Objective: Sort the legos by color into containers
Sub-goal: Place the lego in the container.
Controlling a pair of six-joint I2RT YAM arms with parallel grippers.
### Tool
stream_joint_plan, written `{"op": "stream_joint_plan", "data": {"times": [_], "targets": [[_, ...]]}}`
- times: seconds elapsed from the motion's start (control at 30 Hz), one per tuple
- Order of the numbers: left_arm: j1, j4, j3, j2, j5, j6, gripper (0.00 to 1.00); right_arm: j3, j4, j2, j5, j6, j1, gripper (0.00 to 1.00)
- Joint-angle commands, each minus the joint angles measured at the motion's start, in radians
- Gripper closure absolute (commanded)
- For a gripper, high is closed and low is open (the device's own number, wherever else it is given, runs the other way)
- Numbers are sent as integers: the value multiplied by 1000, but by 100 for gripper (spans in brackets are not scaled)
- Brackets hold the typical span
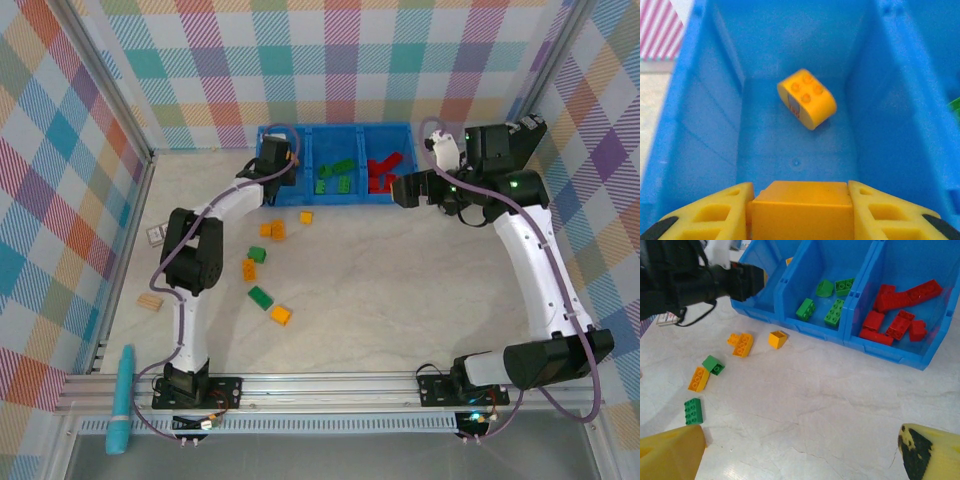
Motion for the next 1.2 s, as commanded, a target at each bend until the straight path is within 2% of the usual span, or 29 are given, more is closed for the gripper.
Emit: {"op": "stream_joint_plan", "data": {"times": [0.0,0.07,0.2,0.4,0.6,0.8,0.93,1.17], "targets": [[1,42,54,36,16,-21,66,43,-15,19,-32,-6,-6,1],[1,34,72,55,17,-24,62,49,-13,28,-42,-2,-6,1],[1,24,76,56,32,-29,47,60,-6,47,-65,8,-7,1],[-7,55,-14,-24,40,-1,35,59,8,62,-82,15,-1,1],[-36,67,-167,-162,53,7,37,39,27,63,-87,17,4,1],[-135,63,-342,-261,69,35,39,23,38,62,-90,22,5,1],[-178,29,-398,-277,57,27,39,24,34,57,-85,24,5,1],[-203,-2,-390,-224,26,-18,39,46,33,53,-99,36,15,1]]}}
